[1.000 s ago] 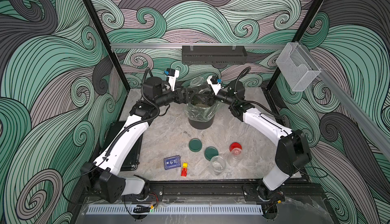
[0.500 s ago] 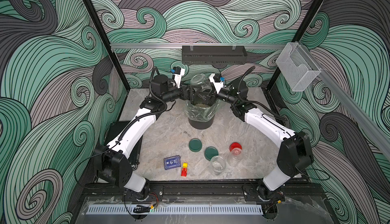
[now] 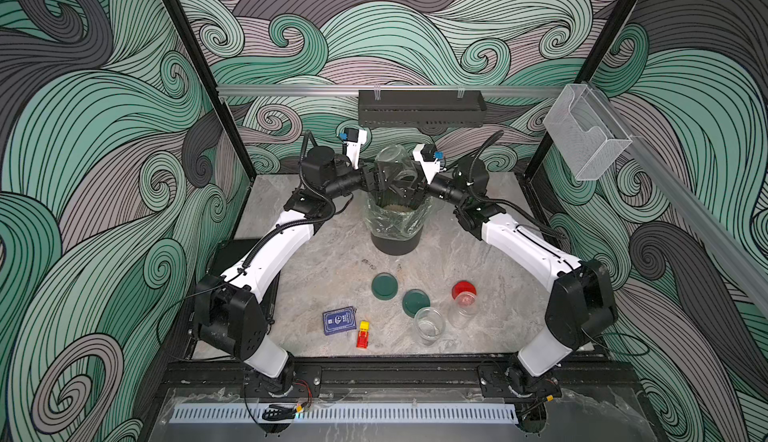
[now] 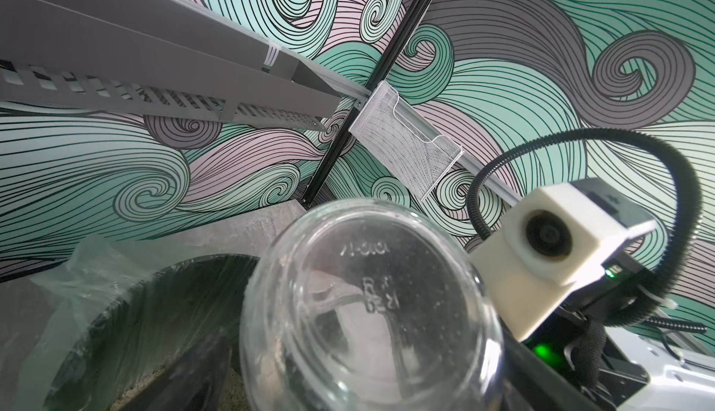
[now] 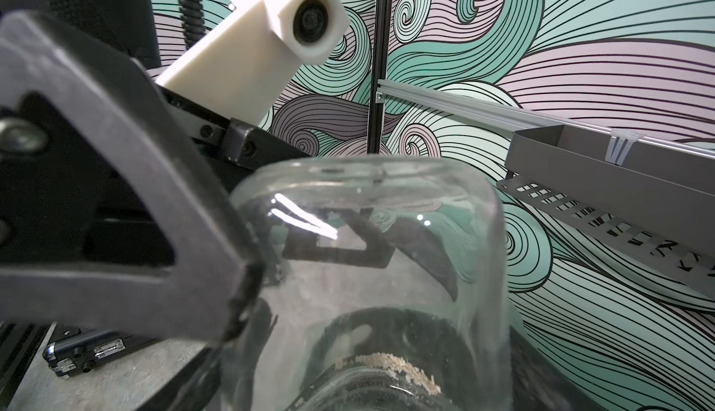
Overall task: Empty expired oatmeal from jars
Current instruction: Pour the expired oatmeal into the trash bin, then place the jar at the center of the board.
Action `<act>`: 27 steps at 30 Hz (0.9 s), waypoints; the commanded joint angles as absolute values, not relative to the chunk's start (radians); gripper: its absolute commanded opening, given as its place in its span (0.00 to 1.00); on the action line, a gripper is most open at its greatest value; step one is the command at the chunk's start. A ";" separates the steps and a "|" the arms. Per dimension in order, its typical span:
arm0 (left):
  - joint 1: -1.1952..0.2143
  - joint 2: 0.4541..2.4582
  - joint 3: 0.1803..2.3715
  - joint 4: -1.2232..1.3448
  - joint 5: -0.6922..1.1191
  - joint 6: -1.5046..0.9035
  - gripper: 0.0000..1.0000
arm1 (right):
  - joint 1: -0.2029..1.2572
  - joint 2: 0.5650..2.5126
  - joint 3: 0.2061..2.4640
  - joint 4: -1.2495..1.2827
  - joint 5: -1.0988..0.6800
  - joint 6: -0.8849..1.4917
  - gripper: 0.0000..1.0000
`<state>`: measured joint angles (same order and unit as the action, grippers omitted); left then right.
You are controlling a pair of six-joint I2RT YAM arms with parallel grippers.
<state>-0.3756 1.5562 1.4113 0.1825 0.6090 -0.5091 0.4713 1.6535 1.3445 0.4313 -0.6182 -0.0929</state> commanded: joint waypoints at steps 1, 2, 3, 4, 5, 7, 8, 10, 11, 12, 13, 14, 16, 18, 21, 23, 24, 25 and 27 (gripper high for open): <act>-0.389 1.567 1.464 0.237 0.570 -0.533 0.99 | 0.480 1.611 1.371 0.526 -0.649 -0.080 0.00; -0.390 1.566 1.464 0.243 0.564 -0.534 0.98 | 0.482 1.610 1.371 0.525 -0.648 -0.080 0.00; -0.393 1.568 1.464 0.245 0.559 -0.536 0.99 | 0.483 1.611 1.371 0.526 -0.648 -0.080 0.00; -0.394 1.570 1.465 0.248 0.555 -0.537 0.99 | 0.483 1.611 1.373 0.526 -0.649 -0.080 0.00; -0.396 1.571 1.466 0.247 0.551 -0.537 0.99 | 0.483 1.611 1.372 0.525 -0.650 -0.081 0.00; -0.398 1.572 1.468 0.248 0.543 -0.538 0.98 | 0.485 1.611 1.373 0.524 -0.652 -0.081 0.00; -0.399 1.575 1.468 0.249 0.542 -0.537 0.99 | 0.486 1.611 1.373 0.523 -0.651 -0.080 0.00; -0.403 1.577 1.472 0.244 0.539 -0.535 0.99 | 0.486 1.610 1.373 0.521 -0.655 -0.082 0.00; -0.402 1.578 1.476 0.236 0.535 -0.535 0.99 | 0.488 1.611 1.373 0.519 -0.656 -0.084 0.00; -0.404 1.581 1.479 0.227 0.532 -0.530 0.99 | 0.488 1.610 1.373 0.519 -0.656 -0.084 0.00; -0.406 1.583 1.483 0.221 0.531 -0.526 0.99 | 0.488 1.610 1.373 0.517 -0.657 -0.084 0.00; -0.406 1.584 1.485 0.213 0.526 -0.520 0.98 | 0.488 1.610 1.373 0.518 -0.656 -0.084 0.00; -0.408 1.584 1.489 0.199 0.515 -0.513 0.99 | 0.489 1.611 1.374 0.518 -0.656 -0.084 0.00; -0.410 1.585 1.492 0.195 0.510 -0.513 0.98 | 0.491 1.611 1.374 0.516 -0.657 -0.084 0.00; -0.412 1.589 1.500 0.178 0.496 -0.521 0.89 | 0.491 1.612 1.374 0.514 -0.655 -0.086 0.00; -0.411 1.591 1.510 0.152 0.485 -0.529 0.79 | 0.492 1.612 1.373 0.514 -0.653 -0.086 0.00; -0.412 1.591 1.513 0.146 0.480 -0.537 0.72 | 0.492 1.612 1.372 0.517 -0.651 -0.087 0.00; -0.412 1.591 1.513 0.142 0.476 -0.542 0.67 | 0.492 1.613 1.373 0.517 -0.652 -0.087 0.00; -0.411 1.589 1.513 0.140 0.473 -0.550 0.54 | 0.492 1.614 1.373 0.517 -0.649 -0.086 0.00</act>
<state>-0.4088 1.5803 1.4677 0.1585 0.5106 -0.5217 0.4824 1.6535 1.3445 0.4301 -0.6327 -0.0792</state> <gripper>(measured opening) 0.852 0.868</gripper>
